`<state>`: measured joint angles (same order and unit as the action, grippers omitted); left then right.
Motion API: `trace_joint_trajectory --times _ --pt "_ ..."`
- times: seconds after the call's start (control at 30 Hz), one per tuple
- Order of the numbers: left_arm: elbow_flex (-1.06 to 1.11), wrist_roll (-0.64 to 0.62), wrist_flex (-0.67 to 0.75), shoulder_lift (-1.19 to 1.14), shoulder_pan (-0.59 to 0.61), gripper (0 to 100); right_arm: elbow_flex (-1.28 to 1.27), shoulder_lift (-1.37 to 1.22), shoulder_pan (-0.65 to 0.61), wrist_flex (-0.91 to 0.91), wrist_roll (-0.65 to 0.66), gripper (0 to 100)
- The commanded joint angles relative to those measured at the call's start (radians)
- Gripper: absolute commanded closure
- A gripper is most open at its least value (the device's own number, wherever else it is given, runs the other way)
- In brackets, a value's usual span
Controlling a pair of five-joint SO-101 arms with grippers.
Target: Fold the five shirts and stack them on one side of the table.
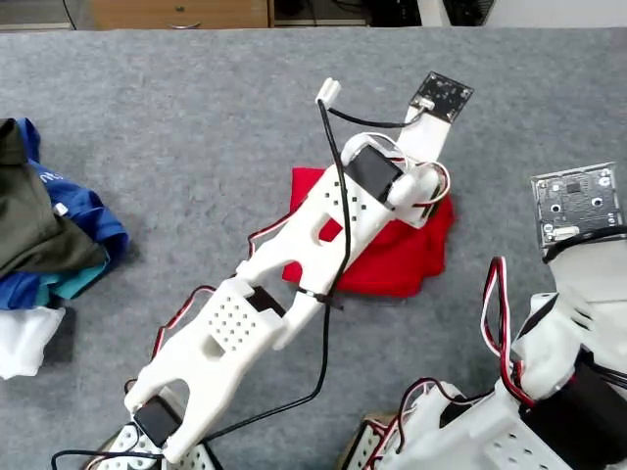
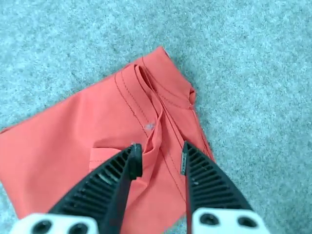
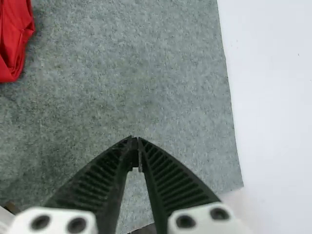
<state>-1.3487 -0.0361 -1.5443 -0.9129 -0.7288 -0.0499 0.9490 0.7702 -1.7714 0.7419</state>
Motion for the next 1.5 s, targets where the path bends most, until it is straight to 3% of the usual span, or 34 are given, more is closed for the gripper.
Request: trace_joint_trajectory --times 0.0,0.23,0.3,0.43,0.57,0.77,1.0,1.2,1.47 --pt "-0.049 0.032 0.000 0.030 0.014 86 -0.005 0.007 0.016 -0.014 0.006 99.5" --pt "-0.175 0.064 -0.213 0.156 0.132 91 -0.074 -0.002 -0.002 -0.009 0.003 99.5" --pt "-0.172 0.064 -0.218 0.182 0.180 98 -0.130 -0.002 -0.044 -0.009 0.002 99.5" --pt "-0.129 0.084 -0.218 0.275 0.282 98 -0.208 -0.004 -0.140 -0.009 -0.049 99.5" --pt "0.074 0.129 -0.218 0.427 0.365 98 -0.280 -0.018 -0.289 0.020 -0.129 99.5" --pt "0.557 0.186 -0.218 0.771 0.529 98 -0.321 -0.140 -0.510 0.091 -0.269 99.5" --pt "1.011 0.267 -0.215 1.116 0.760 98 -0.317 -0.321 -0.780 0.264 -0.405 99.5" --pt "1.209 0.359 -0.213 1.274 0.971 98 -0.323 -0.469 -0.966 0.443 -0.450 99.4" --pt "1.257 0.416 -0.213 1.322 1.174 98 -0.315 -0.750 -0.989 0.687 -0.442 99.4"
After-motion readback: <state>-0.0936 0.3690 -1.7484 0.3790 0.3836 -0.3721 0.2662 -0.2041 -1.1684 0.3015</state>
